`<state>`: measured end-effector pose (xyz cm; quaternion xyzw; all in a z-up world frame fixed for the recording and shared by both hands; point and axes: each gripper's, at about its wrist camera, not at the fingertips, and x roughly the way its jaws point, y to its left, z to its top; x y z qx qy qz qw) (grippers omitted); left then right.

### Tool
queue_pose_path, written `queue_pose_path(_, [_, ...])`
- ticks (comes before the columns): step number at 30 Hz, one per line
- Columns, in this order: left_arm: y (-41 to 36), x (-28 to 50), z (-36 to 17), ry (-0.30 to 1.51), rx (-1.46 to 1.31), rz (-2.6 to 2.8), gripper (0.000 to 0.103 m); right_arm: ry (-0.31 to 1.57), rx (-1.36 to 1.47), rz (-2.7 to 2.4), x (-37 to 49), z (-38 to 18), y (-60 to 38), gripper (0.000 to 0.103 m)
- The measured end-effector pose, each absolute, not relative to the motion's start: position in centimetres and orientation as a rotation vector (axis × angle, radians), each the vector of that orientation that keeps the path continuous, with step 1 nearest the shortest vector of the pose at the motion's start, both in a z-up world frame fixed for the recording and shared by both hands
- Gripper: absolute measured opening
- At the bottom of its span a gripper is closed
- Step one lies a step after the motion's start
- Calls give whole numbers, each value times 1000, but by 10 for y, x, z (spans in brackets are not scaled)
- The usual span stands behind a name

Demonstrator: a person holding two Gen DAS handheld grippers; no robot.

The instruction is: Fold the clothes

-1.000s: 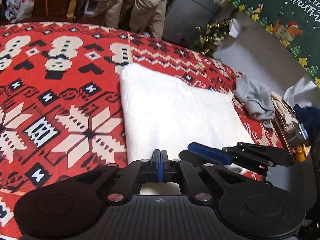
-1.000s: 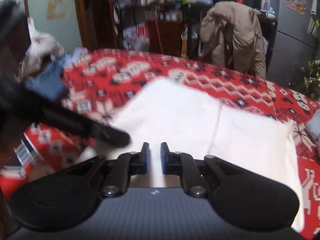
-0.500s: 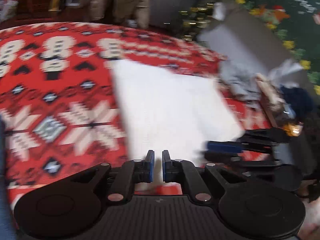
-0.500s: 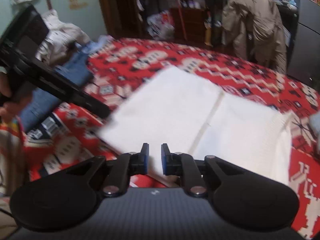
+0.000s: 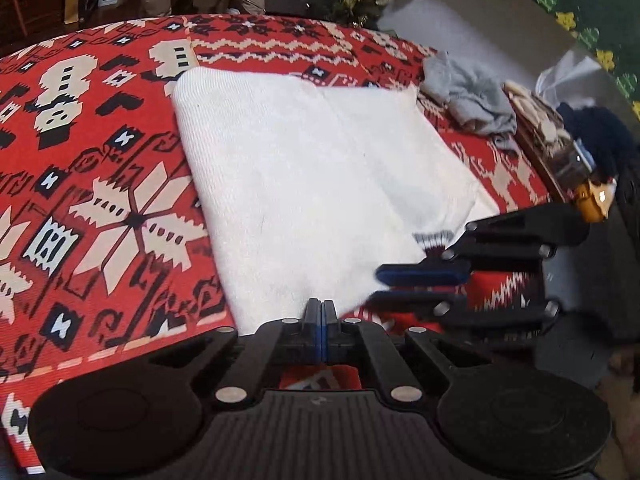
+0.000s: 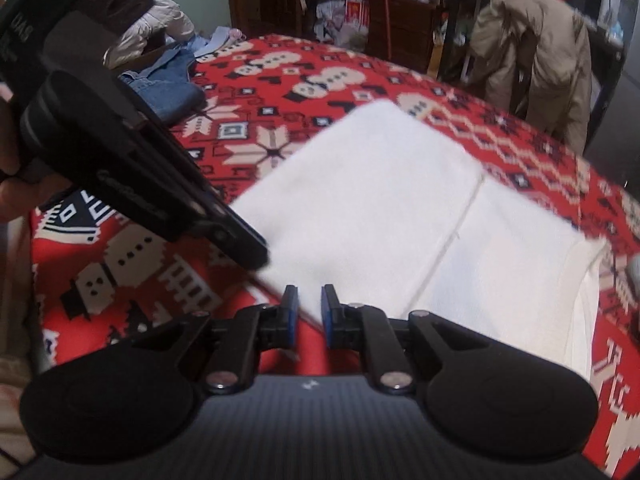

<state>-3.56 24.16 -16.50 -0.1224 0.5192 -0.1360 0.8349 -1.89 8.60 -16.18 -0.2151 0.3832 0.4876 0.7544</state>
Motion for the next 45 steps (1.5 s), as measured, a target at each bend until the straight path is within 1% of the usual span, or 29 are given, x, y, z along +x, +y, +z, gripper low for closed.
queue_pose_path(3, [246, -40, -157, 1079, -270, -316, 3, 885, -415, 1090, -10, -156, 69, 11])
queue_pose_path(5, [250, -42, -151, 1053, -296, -328, 5, 872, -372, 1090, -5, -150, 58, 12])
queue_pose_path(8, [263, -40, -145, 983, -384, -299, 5, 835, -272, 1080, 1, -141, 43, 12])
queue_pose_path(11, [273, -34, -154, 938, -437, -208, 5, 816, -264, 1024, 8, -147, 51, 13])
queue_pose_path(14, [272, -29, -162, 979, -426, -207, 4, 850, -322, 1012, 9, -160, 66, 12])
queue_pose_path(17, [271, -30, -160, 1019, -387, -214, 5, 859, -373, 1018, 7, -162, 68, 11])
queue_pose_path(19, [270, -31, -158, 1040, -365, -219, 4, 887, -352, 1029, 10, -161, 63, 11])
queue_pose_path(21, [270, -33, -156, 1036, -362, -220, 4, 904, -337, 1043, 13, -159, 57, 11])
queue_pose_path(23, [268, -37, -147, 990, -351, -225, 5, 903, -322, 1052, 14, -154, 50, 12])
queue_pose_path(27, [272, -37, -133, 834, -402, -205, 5, 822, -221, 999, 19, -137, 43, 12])
queue_pose_path(29, [277, -34, -138, 803, -442, -160, 5, 776, -178, 950, 21, -134, 48, 13])
queue_pose_path(32, [285, -27, -150, 777, -502, -85, 5, 713, -177, 892, 22, -147, 74, 13])
queue_pose_path(37, [287, -22, -162, 797, -496, -45, 4, 724, -212, 825, 34, -171, 108, 13])
queue_pose_path(40, [296, -23, -168, 826, -528, -25, 5, 743, -246, 801, 35, -178, 107, 11])
queue_pose_path(45, [292, -25, -162, 835, -478, -4, 5, 827, -118, 811, 47, -177, 80, 11])
